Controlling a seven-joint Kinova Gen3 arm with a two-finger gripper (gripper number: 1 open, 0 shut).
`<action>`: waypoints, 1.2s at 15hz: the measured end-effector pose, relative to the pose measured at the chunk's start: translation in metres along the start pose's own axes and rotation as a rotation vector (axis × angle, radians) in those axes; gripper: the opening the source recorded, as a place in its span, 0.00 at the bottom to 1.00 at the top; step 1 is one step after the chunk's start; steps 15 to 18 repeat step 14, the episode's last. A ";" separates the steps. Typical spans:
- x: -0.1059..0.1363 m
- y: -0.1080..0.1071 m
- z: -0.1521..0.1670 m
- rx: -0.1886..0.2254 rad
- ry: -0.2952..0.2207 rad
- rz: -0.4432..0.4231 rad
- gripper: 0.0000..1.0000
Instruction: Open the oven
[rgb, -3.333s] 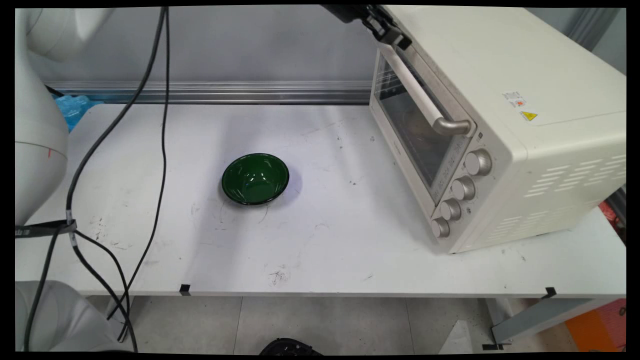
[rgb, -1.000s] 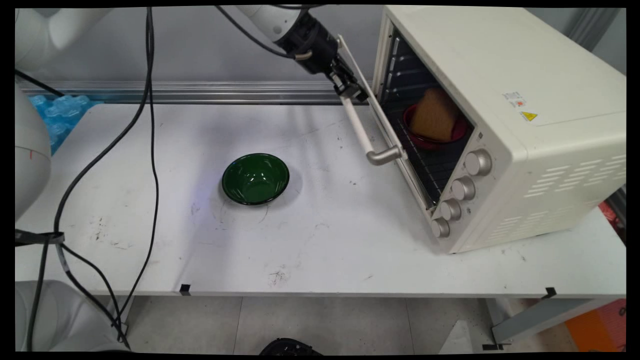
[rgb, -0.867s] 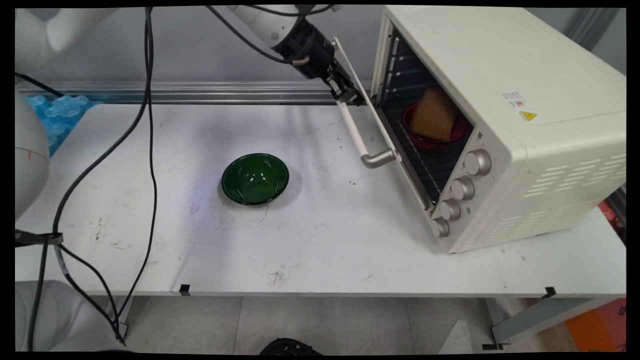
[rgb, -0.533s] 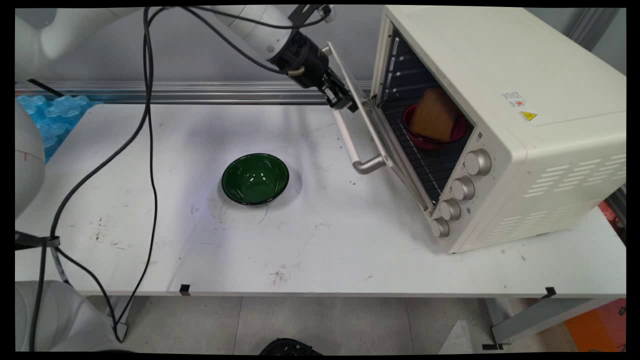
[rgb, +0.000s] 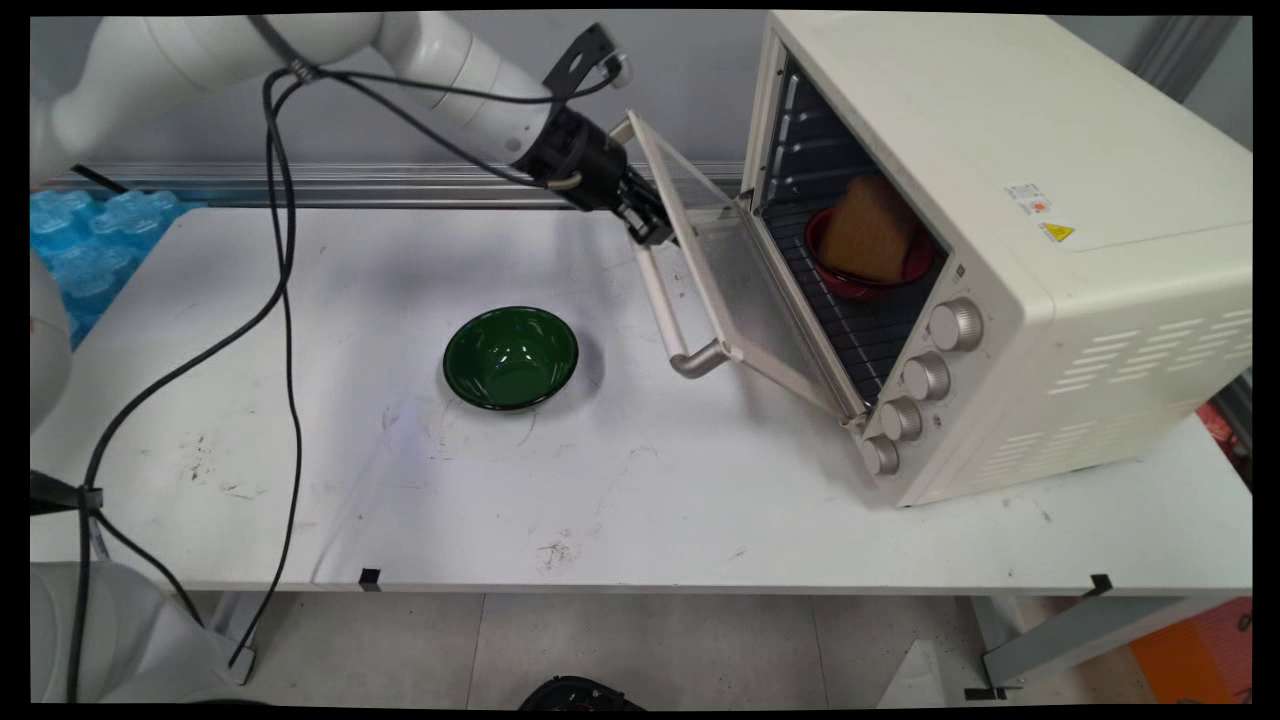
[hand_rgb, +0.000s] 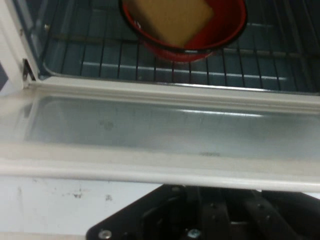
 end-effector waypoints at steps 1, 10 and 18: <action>-0.006 -0.001 -0.001 0.000 0.003 -0.001 0.00; -0.059 -0.008 -0.011 -0.024 0.008 0.040 0.00; -0.080 -0.010 -0.014 -0.038 0.005 0.074 0.00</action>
